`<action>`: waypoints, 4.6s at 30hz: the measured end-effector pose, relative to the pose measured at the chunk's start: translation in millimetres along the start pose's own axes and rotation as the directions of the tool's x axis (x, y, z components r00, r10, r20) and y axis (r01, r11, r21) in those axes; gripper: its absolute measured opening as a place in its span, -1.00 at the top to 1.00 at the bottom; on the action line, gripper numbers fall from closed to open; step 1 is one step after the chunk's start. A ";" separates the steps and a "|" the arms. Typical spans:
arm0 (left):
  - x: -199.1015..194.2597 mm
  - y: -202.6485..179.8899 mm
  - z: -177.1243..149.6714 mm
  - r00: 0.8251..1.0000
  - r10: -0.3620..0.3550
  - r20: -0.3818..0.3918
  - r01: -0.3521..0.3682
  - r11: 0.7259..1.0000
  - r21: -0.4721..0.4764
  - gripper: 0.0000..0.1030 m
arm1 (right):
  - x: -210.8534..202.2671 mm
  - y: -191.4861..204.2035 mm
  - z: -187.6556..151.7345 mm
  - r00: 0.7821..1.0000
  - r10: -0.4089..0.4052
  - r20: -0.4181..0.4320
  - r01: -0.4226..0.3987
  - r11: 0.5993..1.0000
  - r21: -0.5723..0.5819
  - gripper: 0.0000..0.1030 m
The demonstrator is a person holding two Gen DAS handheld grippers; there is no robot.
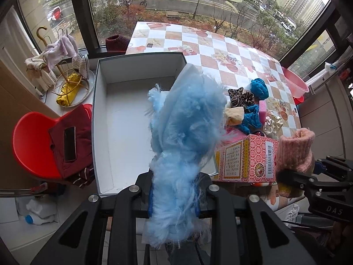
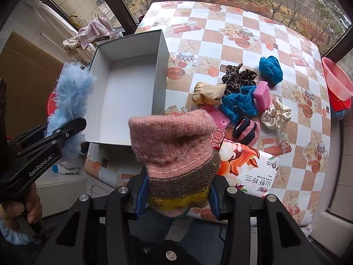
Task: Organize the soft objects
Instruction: 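Lift the scarf and knit hat with both tools and carry them over the white box, then open both tools to drop the scarf and hat into the box, then move both tools back toward the remaining pile, then grasp the leopard-print scrunchie with the left tool while the right tool grasps the white polka-dot scrunchie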
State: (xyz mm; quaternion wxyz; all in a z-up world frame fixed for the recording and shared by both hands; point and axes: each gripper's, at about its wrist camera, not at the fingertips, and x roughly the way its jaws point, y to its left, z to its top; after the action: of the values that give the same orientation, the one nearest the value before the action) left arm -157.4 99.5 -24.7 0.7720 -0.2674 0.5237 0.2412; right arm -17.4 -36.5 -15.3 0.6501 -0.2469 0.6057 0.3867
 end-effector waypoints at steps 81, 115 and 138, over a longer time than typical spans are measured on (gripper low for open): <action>68.3 77.8 3.9 0.983 0.136 -0.122 -0.160 0.966 -0.205 -0.64 | 100.7 81.0 78.2 0.977 0.114 -0.180 -0.129 0.989 -0.070 -0.71; 94.8 -109.3 116.2 0.974 0.047 -0.219 -0.027 0.995 0.096 -0.99 | 61.1 -229.7 25.5 0.993 0.044 -0.113 0.025 0.834 0.552 -0.98; 283.4 -213.0 161.6 0.848 0.370 -0.380 -0.200 0.886 0.417 -0.99 | 164.6 -303.4 56.6 0.979 -0.058 -0.196 0.143 0.881 0.451 -0.98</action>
State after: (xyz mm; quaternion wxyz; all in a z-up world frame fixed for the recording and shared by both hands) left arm 186.4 75.5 -206.4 0.6204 -0.0866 0.7570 0.1860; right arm 254.2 -133.9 -212.9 0.6530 -0.1495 0.7220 0.1733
